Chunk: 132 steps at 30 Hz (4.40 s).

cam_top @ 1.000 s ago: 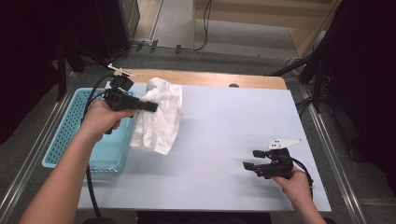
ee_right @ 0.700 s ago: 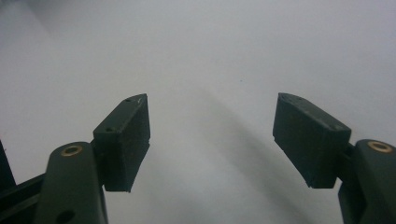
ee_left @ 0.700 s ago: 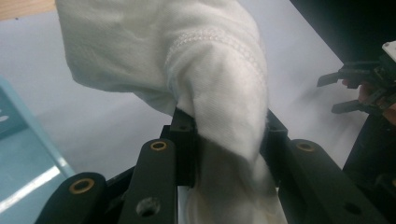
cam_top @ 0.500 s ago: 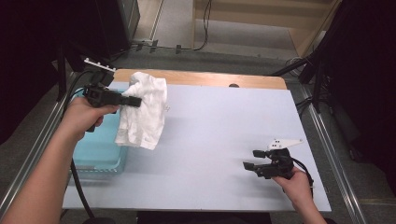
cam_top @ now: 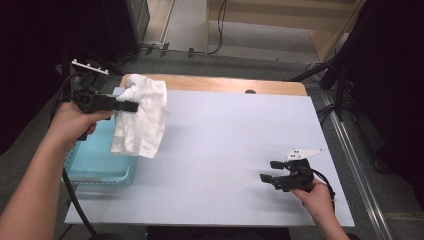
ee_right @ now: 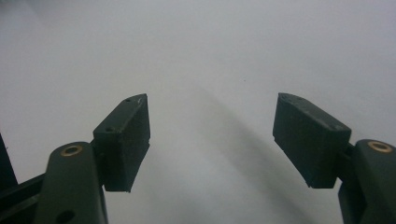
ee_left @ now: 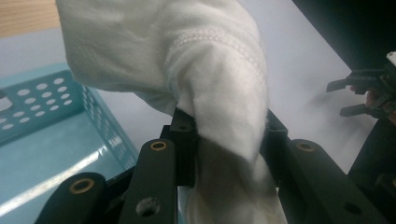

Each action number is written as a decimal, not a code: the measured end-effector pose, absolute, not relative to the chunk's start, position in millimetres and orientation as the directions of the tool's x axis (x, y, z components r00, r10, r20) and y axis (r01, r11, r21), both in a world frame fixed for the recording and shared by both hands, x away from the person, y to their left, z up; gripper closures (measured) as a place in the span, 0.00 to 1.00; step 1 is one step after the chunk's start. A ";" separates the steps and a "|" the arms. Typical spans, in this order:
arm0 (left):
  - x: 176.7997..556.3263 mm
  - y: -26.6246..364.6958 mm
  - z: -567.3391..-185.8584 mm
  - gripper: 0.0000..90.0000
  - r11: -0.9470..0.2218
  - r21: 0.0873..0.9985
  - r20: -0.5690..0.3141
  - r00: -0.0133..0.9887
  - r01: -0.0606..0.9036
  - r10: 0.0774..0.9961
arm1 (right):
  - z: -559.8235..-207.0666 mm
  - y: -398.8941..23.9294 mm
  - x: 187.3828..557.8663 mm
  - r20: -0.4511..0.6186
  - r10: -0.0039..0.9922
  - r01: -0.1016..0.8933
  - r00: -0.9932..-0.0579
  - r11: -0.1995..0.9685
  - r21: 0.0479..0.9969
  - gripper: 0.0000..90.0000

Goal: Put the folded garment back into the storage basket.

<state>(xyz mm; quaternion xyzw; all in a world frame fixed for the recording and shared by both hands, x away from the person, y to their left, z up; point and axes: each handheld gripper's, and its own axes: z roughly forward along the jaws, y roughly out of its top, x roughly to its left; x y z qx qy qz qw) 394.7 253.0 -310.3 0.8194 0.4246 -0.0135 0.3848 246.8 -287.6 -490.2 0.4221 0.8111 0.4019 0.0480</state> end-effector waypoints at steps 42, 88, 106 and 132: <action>379.2 328.8 -341.6 0.75 -0.287 0.589 -0.327 0.548 0.755 0.770 | -490.3 -285.1 246.9 0.254 0.724 0.643 -0.642 0.327 0.692 0.29; 404.0 324.0 -411.9 0.71 -0.276 0.527 -0.301 0.481 0.804 0.823 | -489.8 -284.8 246.3 0.255 0.725 0.644 -0.640 0.323 0.694 0.29; 397.4 346.5 -399.9 0.39 -0.190 0.625 -0.257 0.430 0.757 0.866 | -491.0 -285.4 247.3 0.263 0.722 0.646 -0.640 0.321 0.692 0.29; 419.0 302.1 -414.0 0.93 -0.221 0.610 -0.188 0.410 0.761 0.893 | -489.6 -288.4 241.9 0.264 0.726 0.650 -0.635 0.317 0.691 0.29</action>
